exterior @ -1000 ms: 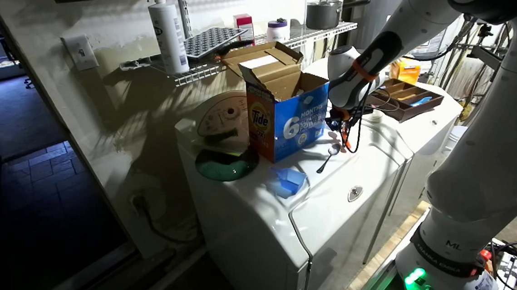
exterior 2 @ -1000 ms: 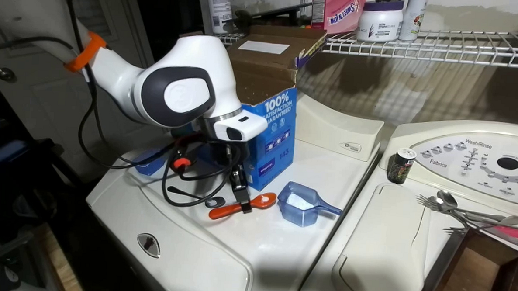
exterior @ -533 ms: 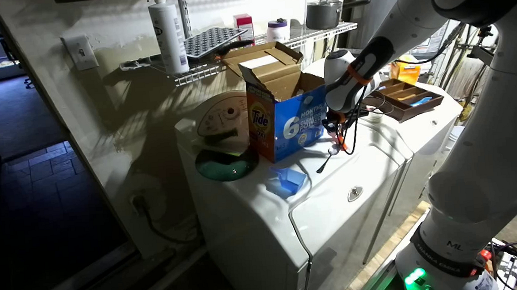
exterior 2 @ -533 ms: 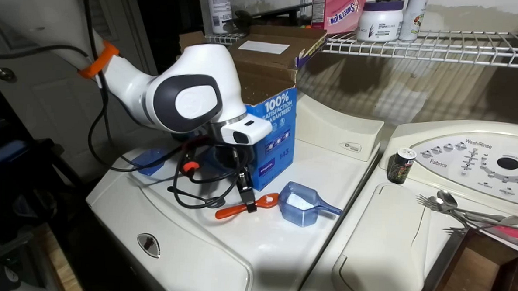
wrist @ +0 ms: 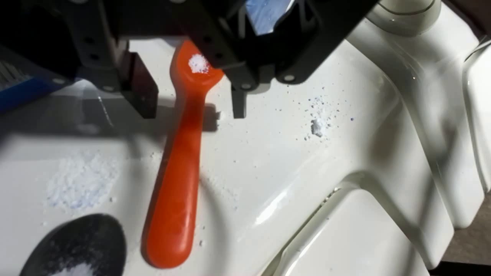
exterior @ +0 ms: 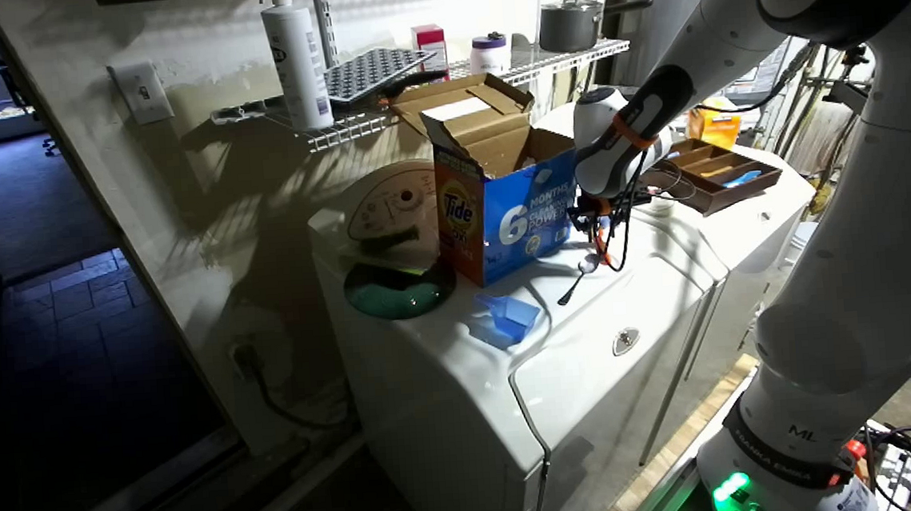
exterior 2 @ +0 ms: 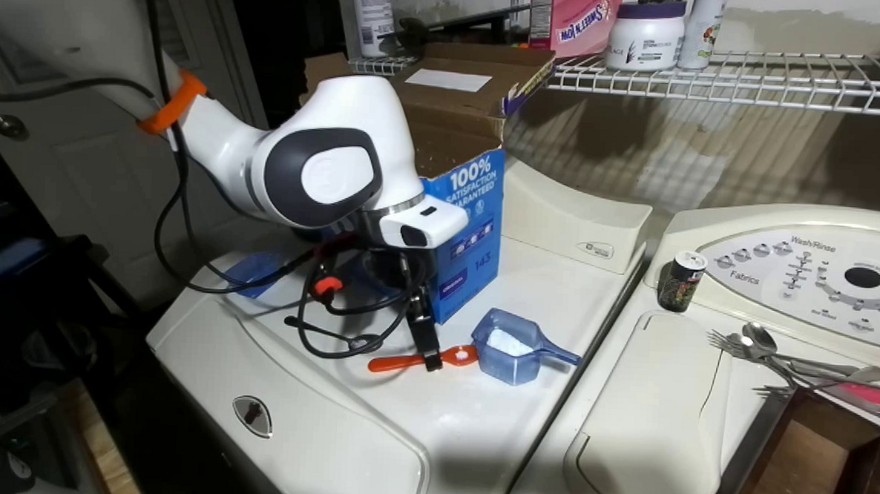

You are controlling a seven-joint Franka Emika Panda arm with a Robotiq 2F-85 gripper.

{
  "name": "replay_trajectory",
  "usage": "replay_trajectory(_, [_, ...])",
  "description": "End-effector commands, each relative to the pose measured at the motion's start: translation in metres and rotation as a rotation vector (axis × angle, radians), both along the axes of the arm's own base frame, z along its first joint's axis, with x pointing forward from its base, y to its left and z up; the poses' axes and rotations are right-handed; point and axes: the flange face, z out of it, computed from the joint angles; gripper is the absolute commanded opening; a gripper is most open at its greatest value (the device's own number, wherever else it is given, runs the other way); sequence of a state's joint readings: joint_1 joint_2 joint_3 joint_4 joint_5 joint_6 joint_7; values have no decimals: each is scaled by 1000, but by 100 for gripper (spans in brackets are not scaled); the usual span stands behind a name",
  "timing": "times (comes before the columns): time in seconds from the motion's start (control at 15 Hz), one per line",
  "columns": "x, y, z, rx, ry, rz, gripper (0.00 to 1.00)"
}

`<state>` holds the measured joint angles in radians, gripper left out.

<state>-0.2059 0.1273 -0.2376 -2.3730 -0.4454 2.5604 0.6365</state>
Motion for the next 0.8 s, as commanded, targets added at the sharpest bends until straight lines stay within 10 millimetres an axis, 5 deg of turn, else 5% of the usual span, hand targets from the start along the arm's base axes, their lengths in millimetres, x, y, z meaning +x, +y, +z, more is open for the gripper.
replay_trajectory(0.0, [2, 3, 21, -4, -61, -15, 85])
replay_trajectory(0.2, [-8, 8, 47, -16, -95, -19, 100])
replay_trajectory(0.73, [-43, 10, 128, -98, -160, -18, 100])
